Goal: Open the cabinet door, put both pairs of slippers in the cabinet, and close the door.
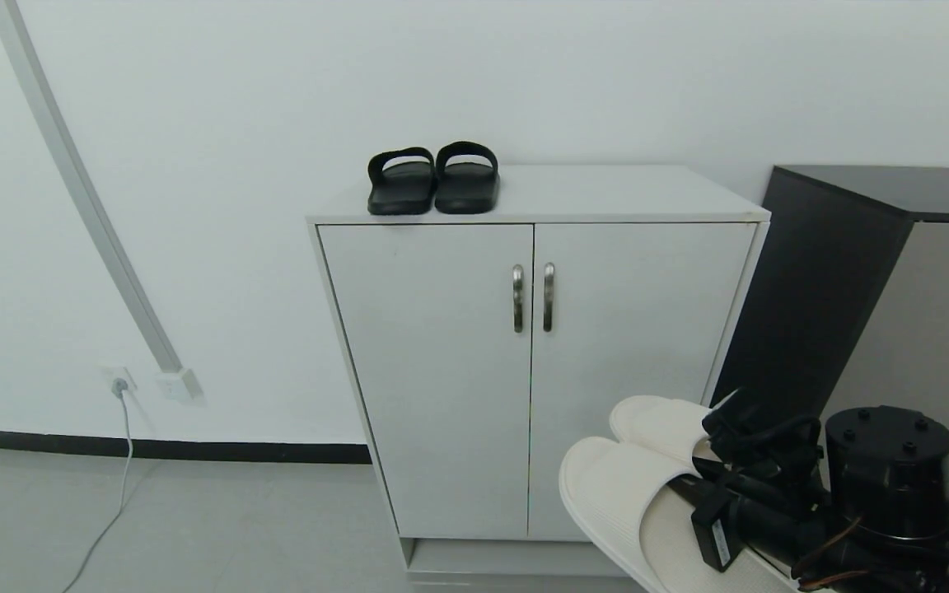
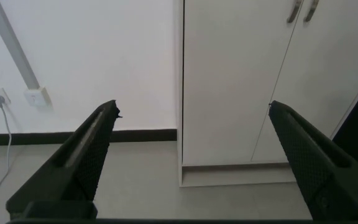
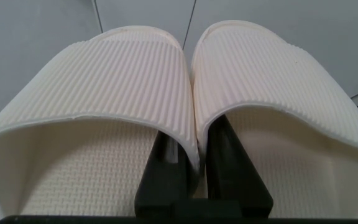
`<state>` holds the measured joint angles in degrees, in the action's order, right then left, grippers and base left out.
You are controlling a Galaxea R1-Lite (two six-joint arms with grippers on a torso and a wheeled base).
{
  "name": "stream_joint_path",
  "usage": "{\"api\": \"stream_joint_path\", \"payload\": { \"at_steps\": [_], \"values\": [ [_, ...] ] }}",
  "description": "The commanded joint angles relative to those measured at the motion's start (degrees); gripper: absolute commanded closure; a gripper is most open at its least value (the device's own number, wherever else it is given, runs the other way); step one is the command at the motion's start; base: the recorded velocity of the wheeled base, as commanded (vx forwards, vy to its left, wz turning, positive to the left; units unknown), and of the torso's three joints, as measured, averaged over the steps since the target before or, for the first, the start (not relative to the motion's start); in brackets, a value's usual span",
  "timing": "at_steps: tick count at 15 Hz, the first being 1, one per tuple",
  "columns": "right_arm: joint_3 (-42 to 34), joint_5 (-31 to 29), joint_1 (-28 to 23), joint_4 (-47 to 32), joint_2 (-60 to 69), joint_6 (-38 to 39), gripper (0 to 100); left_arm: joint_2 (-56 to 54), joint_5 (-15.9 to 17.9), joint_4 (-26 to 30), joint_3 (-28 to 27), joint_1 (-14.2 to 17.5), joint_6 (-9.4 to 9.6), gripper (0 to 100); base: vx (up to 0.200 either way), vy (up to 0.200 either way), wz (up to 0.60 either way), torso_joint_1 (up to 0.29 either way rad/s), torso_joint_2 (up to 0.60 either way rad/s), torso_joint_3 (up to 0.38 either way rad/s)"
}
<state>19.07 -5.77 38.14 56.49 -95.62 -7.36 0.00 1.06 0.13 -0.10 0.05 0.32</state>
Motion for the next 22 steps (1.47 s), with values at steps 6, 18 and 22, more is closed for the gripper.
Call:
{"api": "stream_joint_path", "payload": {
  "at_steps": [6,18,22],
  "values": [
    [-0.17,-0.03,0.09,0.02,-0.09,-0.02,100,0.0,-0.01,0.04,0.01,0.04,-0.05,0,0.0,0.0,0.0,-0.086,0.46,0.362],
    [-3.6,0.67,1.67,3.89,0.35,-0.28,100,0.0,-0.01,0.04,0.01,0.04,0.3,0,0.05,0.0,0.0,-0.003,0.05,0.052],
    [-3.69,0.76,1.76,4.24,0.35,-0.11,100,2.9,0.17,0.22,0.01,-0.4,0.83,0,0.0,0.0,0.0,-0.002,0.1,0.061]
  ]
}}
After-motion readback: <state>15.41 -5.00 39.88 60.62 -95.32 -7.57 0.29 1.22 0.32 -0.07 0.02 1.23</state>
